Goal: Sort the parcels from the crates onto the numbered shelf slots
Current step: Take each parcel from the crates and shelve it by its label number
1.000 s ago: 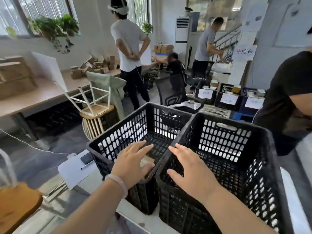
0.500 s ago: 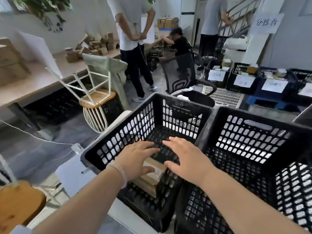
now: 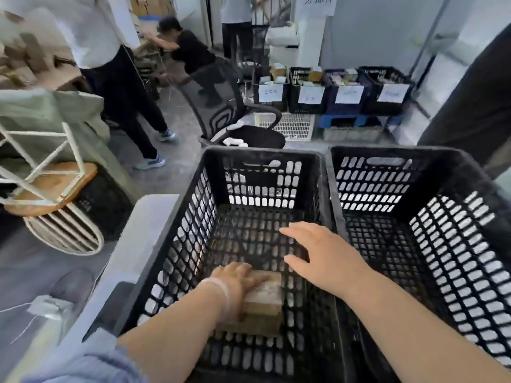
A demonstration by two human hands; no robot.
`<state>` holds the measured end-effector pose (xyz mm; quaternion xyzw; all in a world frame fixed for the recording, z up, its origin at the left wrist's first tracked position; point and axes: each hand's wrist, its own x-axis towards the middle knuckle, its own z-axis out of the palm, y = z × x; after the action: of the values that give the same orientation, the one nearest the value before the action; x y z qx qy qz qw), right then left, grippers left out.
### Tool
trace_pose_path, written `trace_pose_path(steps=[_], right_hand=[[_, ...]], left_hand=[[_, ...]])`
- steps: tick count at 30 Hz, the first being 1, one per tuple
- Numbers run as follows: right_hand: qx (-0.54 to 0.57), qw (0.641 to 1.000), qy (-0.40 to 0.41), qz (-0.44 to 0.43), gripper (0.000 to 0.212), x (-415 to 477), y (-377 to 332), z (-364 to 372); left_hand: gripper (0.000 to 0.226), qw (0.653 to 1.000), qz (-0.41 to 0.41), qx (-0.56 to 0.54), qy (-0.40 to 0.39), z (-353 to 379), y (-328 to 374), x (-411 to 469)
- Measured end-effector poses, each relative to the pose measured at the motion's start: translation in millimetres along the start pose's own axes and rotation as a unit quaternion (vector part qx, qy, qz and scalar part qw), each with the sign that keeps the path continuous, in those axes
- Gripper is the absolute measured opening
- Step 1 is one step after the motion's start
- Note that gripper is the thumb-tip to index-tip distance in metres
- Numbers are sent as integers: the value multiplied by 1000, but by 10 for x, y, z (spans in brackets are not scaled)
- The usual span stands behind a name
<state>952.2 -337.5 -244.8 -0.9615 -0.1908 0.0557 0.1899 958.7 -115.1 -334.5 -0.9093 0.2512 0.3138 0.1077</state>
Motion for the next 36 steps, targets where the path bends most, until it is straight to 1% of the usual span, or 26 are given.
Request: trace_pose_path(steps=[2,4,6,7,9,11,14,15,16,17,19,20,21,22,23,25,26,27,28,29,31,32,33,34,35,36], right_hand=[[-1,1000,7,19,54,-14,-47,17],[11,999,22,36,54,-19,-89,36],[40,997,42,51,56,-8,-149,54],[59,995,52,57,57,5,-185,66],[99,990,74,70,60,33,-260,101],[135,981,106,91,61,74,-303,136],[223,949,161,155,61,157,-329,149],[270,929,173,184,61,187,-334,146],[329,903,174,214,62,218,-344,142],[398,871,160,240,64,247,-359,139],[529,799,87,270,71,285,-378,165],[575,770,50,271,71,291,-381,179],[606,748,32,269,68,295,-389,183],[619,737,34,269,62,300,-389,186],[615,739,52,270,55,307,-400,175],[548,785,108,268,36,306,-422,136],[505,810,130,267,25,305,-433,116],[473,828,142,266,19,298,-455,94],[449,841,148,262,18,287,-474,88],[433,850,154,258,22,280,-497,85],[423,857,165,245,25,269,-539,87],[429,855,168,239,21,261,-556,83],[441,850,170,234,16,247,-579,66],[453,845,172,225,20,238,-583,55],[467,839,174,219,24,232,-591,29],[479,833,175,214,24,230,-581,9]], left_hand=[[107,999,3,-20,42,-9,-84,34],[96,993,-15,-93,78,-51,-213,38],[95,966,-37,-231,110,-110,-379,5],[96,939,-43,-318,126,-146,-463,-32],[93,856,-35,-491,157,-244,-596,-147],[82,758,-14,-627,178,-355,-671,-271],[51,600,31,-781,171,-499,-702,-430],[42,558,51,-813,160,-530,-695,-470],[36,527,65,-835,147,-551,-683,-509],[32,504,71,-850,133,-557,-669,-532],[28,465,70,-876,109,-555,-656,-551],[29,452,71,-883,106,-557,-647,-554],[30,449,70,-883,120,-550,-636,-544],[30,464,61,-870,154,-543,-632,-524],[32,499,44,-842,201,-539,-633,-504],[40,584,3,-760,286,-535,-637,-492],[45,600,-4,-742,298,-545,-638,-504],[52,602,-1,-742,297,-565,-632,-531],[64,600,12,-748,285,-584,-621,-566],[81,598,32,-755,267,-603,-606,-594],[109,606,79,-757,233,-649,-565,-619],[116,612,99,-752,223,-671,-542,-614],[117,614,108,-751,218,-692,-526,-604],[114,604,110,-760,214,-708,-524,-596],[108,586,106,-776,208,-714,-535,-589],[97,559,107,-800,193,-714,-551,-590]])
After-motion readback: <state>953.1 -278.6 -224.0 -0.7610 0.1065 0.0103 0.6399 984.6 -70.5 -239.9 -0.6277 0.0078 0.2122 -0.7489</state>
